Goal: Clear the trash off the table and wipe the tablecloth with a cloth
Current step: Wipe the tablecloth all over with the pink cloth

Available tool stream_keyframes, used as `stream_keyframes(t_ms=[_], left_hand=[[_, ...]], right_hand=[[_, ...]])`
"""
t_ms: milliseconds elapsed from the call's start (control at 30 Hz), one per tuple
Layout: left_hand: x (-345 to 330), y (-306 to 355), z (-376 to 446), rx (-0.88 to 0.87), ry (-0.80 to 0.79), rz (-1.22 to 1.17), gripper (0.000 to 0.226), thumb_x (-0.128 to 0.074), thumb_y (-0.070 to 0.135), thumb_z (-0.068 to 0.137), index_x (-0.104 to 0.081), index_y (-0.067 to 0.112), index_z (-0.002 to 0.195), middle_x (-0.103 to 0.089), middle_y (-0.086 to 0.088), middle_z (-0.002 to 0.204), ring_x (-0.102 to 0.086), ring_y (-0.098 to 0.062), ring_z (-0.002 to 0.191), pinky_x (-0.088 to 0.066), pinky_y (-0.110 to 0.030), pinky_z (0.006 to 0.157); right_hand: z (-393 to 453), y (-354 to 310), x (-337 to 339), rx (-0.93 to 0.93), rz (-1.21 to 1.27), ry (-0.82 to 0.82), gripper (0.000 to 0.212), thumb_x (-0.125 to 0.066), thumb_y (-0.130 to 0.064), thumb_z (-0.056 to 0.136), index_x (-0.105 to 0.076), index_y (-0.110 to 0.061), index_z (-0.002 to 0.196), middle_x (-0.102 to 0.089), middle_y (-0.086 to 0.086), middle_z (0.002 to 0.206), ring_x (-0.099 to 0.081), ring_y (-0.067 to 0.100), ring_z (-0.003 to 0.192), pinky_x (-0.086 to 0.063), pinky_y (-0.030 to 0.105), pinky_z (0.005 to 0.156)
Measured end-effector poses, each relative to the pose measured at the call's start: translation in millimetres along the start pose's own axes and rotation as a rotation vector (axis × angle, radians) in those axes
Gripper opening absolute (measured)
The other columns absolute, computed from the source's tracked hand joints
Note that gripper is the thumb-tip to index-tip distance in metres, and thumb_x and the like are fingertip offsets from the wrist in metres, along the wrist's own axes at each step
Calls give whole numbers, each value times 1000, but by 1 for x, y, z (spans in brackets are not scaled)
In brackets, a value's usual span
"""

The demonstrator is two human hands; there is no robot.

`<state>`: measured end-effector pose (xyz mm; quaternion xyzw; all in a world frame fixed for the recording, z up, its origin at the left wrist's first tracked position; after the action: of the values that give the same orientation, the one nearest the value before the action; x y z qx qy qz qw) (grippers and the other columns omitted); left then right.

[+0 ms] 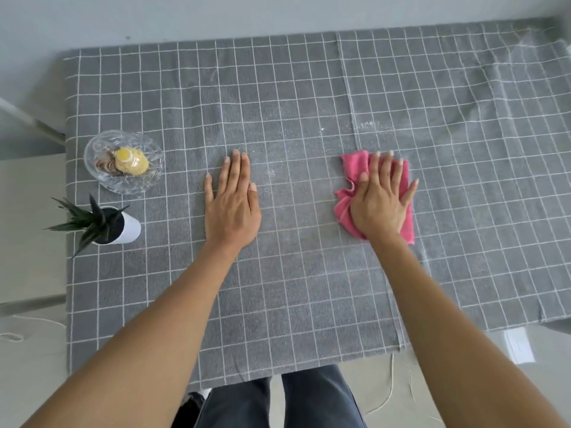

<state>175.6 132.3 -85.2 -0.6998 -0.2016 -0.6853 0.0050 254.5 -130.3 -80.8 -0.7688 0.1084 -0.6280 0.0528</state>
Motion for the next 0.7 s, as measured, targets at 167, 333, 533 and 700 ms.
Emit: stream_keyframes(t_ms=[167, 333, 533, 700], left_hand=[[1, 1, 0, -2, 15, 1, 53, -15, 30, 103, 2, 19, 152, 3, 4, 161, 5, -11, 147, 3, -44, 120], [1, 1, 0, -7, 22, 0, 53, -16, 30, 103, 0, 19, 153, 0, 3, 161, 4, -11, 147, 2, -44, 120], [2, 1, -1, -10, 14, -2, 53, -14, 29, 103, 1, 19, 153, 2, 3, 161, 4, -11, 147, 3, -44, 120], [2, 1, -1, -5, 17, 12, 53, -12, 30, 103, 2, 18, 153, 2, 3, 161, 4, -12, 147, 4, -43, 119]], right_hand=[[-43, -46, -19, 128, 2, -45, 56, -6, -43, 102, 9, -25, 152, 18, 0, 159, 21, 19, 145, 17, 50, 115], [-77, -81, -35, 342, -38, -120, 53, -12, -39, 103, 6, -29, 152, 14, -6, 160, 25, 12, 141, 18, 49, 114], [-25, -21, -11, 52, -33, -64, 56, -5, -41, 101, 6, -24, 153, 13, 1, 161, 18, 22, 146, 18, 50, 112], [-43, -43, -20, 51, 20, -59, 56, -11, -39, 103, 8, -21, 152, 15, 2, 160, 20, 19, 145, 15, 51, 115]])
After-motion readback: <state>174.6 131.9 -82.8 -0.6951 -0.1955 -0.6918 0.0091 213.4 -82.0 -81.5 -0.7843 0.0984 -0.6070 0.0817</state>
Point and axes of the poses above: each hand's wrist, its own z-axis towards the middle knuckle, its own x-axis out of the back of the hand, y = z × x, the point moved 9 cm from there along z, towards the middle knuckle
